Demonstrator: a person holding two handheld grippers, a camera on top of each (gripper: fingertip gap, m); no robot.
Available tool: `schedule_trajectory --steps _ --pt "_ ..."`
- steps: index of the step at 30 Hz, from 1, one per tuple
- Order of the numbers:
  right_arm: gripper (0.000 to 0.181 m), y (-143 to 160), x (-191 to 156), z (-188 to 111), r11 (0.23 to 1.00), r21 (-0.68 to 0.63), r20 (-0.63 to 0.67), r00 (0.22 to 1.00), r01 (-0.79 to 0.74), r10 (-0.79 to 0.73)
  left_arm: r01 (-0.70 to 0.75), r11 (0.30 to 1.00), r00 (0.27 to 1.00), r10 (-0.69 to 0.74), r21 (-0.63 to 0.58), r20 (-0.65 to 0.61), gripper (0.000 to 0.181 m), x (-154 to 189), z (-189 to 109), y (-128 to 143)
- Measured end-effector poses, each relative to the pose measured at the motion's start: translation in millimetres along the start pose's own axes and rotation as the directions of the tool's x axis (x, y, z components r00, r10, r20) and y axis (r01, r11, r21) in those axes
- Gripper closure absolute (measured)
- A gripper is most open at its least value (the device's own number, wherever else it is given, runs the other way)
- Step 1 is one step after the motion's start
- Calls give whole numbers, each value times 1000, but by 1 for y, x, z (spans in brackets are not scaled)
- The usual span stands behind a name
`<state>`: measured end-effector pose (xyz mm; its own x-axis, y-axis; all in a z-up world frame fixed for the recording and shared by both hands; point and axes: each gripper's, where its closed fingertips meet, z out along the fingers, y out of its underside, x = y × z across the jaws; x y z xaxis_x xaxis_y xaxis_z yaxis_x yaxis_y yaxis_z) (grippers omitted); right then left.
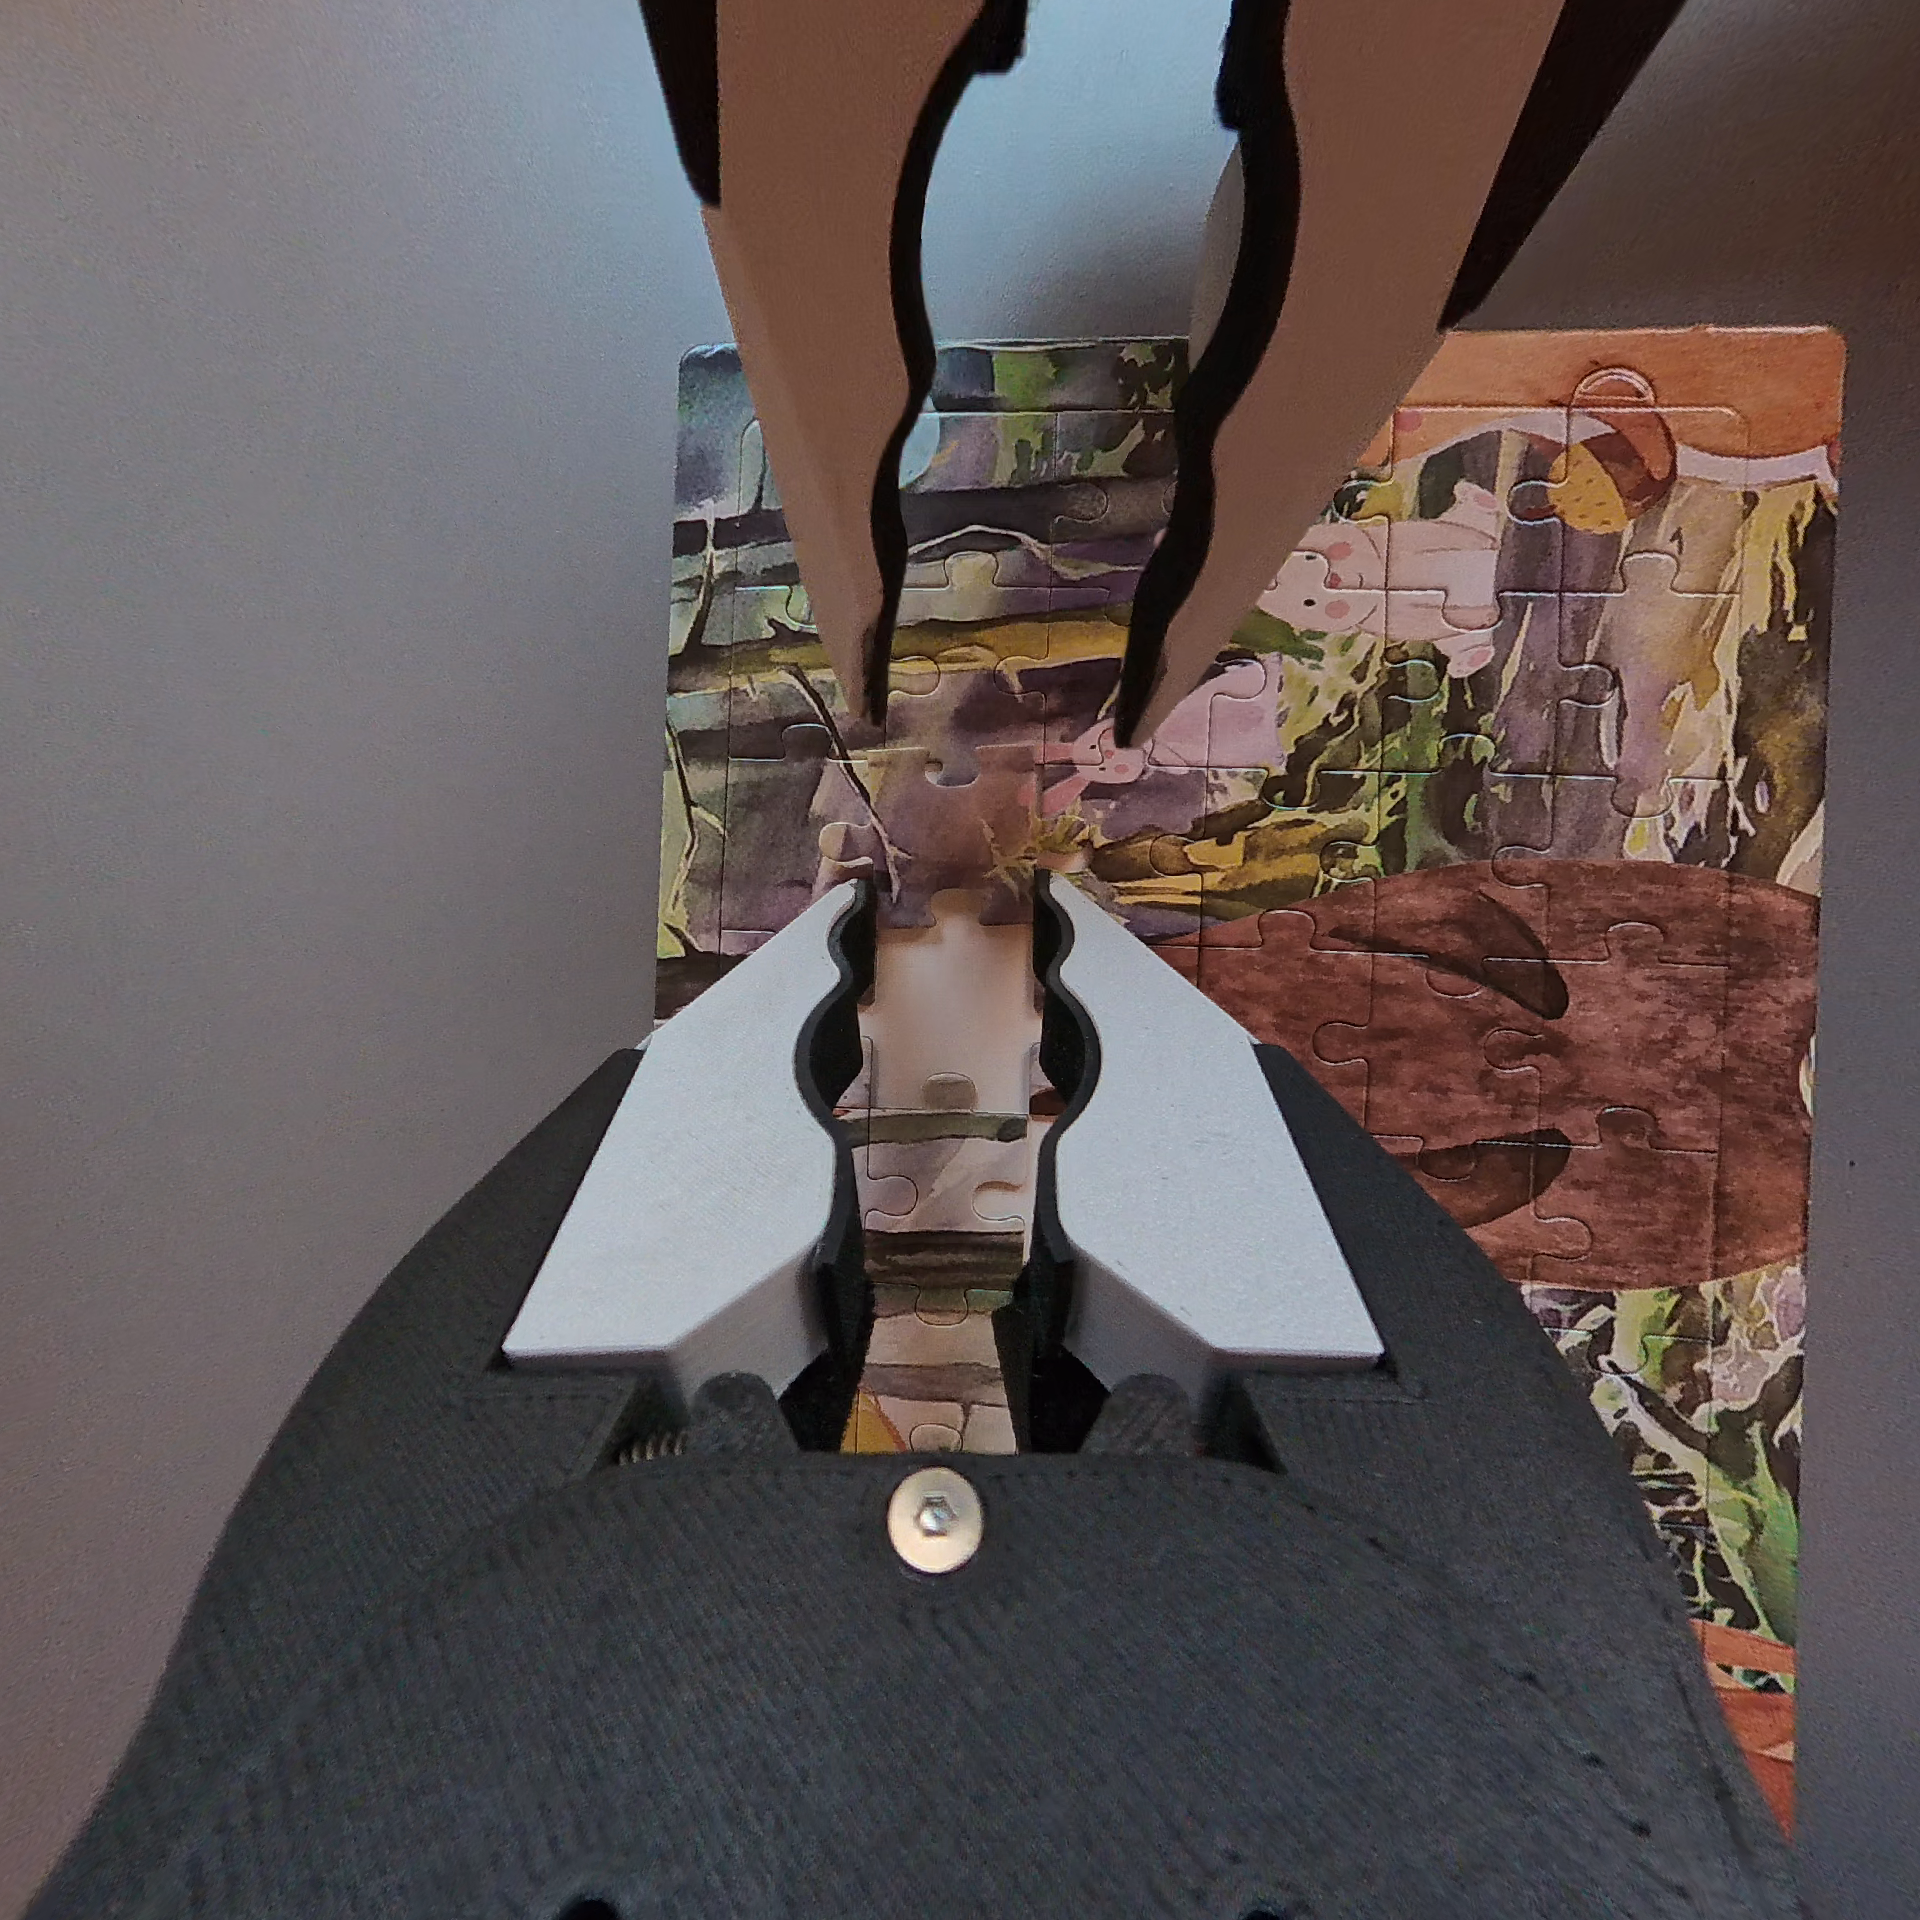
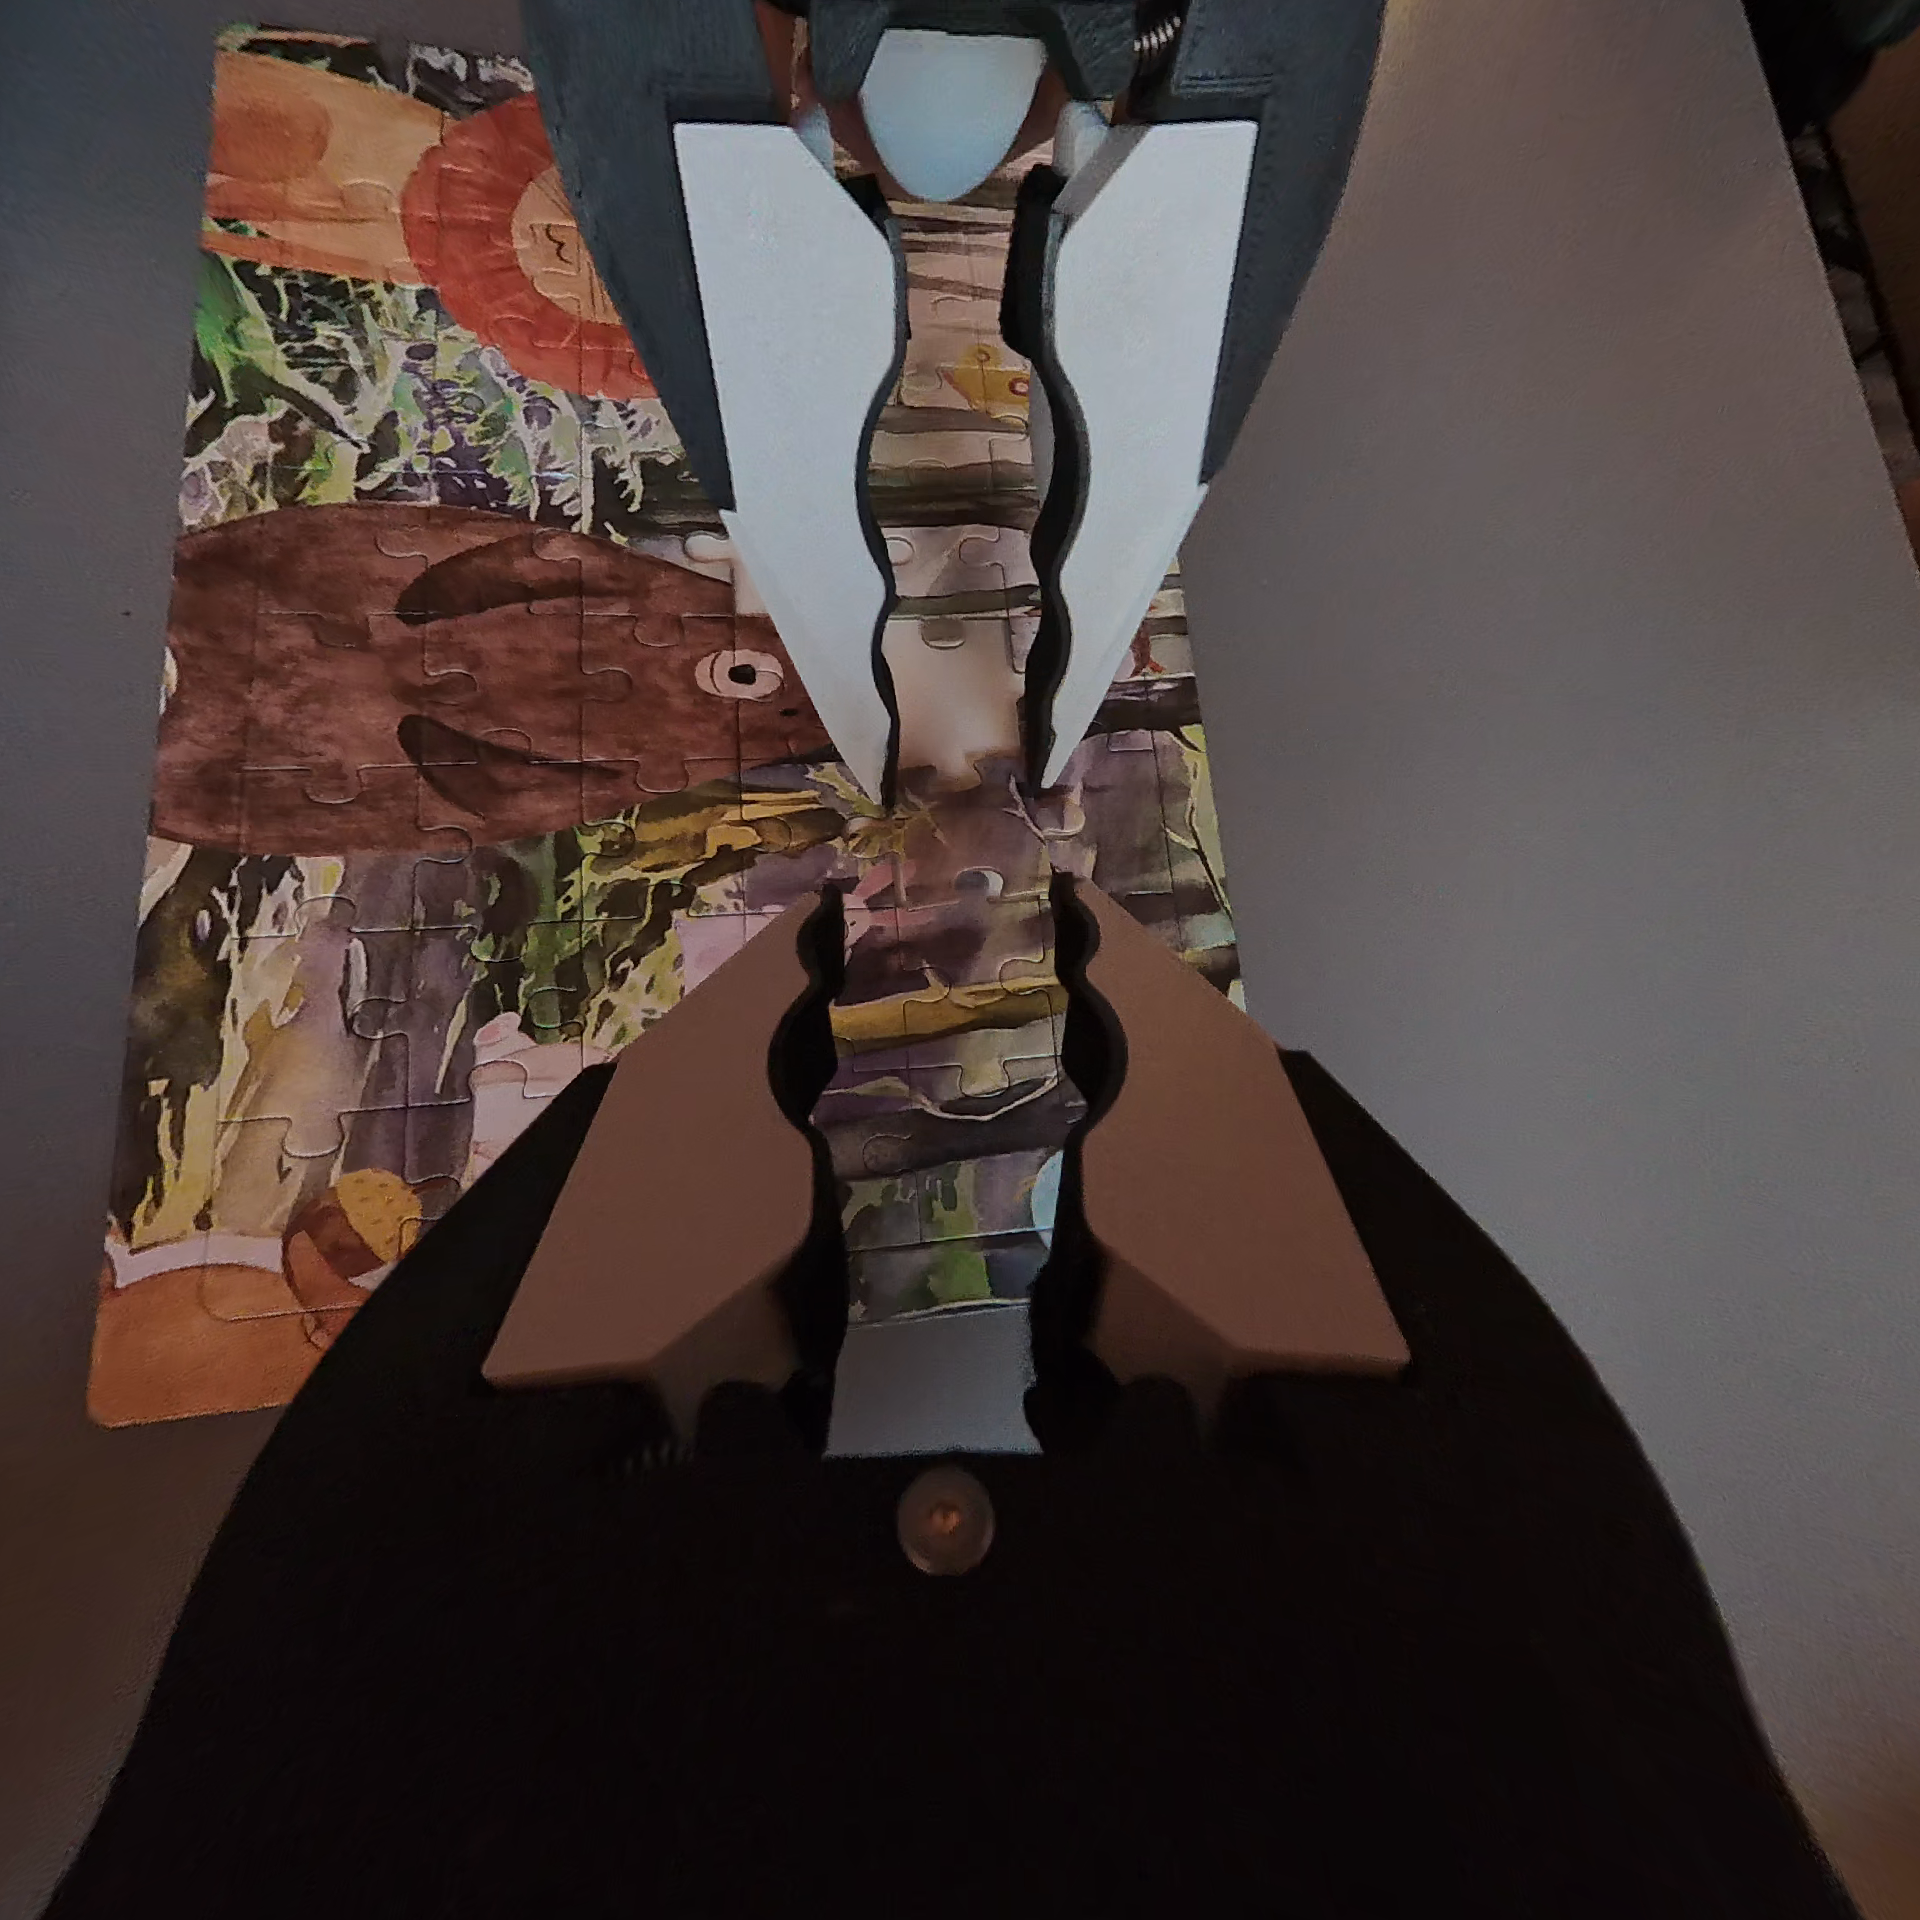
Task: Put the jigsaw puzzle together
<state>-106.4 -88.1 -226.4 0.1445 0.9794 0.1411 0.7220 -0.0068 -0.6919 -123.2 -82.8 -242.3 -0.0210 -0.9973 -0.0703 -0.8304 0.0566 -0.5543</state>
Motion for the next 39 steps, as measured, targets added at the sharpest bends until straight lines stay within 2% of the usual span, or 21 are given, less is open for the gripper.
schedule_trajectory --steps 5,9,15,25,30,35,39 --pt "139 9 5 9 998 -50 22 1000 22 -21 -3 1000 1000 3 0 1 153 0 0 0" --pt "146 7 3 12 998 -58 64 998 7 -4 -11 1000 1000 11 -3 6 153 0 0 0" --pt "149 9 3 13 993 -89 99 991 -81 90 -2 1000 1000 2 4 -4 153 0 0 0" --pt "152 7 3 14 987 -114 55 991 -112 119 53 999 999 -53 -5 0 151 -7 -10 10" --pt "149 7 2 15 986 -117 63 990 -116 124 78 995 997 -76 57 -30 154 -5 -18 2" --pt "144 8 3 12 984 -123 64 989 -125 133 87 995 995 -84 57 -49 158 -2 -14 0" --pt "148 2 11 4 983 -55 43 983 -176 179 107 992 993 -103 66 -66 162 -3 -15 2"
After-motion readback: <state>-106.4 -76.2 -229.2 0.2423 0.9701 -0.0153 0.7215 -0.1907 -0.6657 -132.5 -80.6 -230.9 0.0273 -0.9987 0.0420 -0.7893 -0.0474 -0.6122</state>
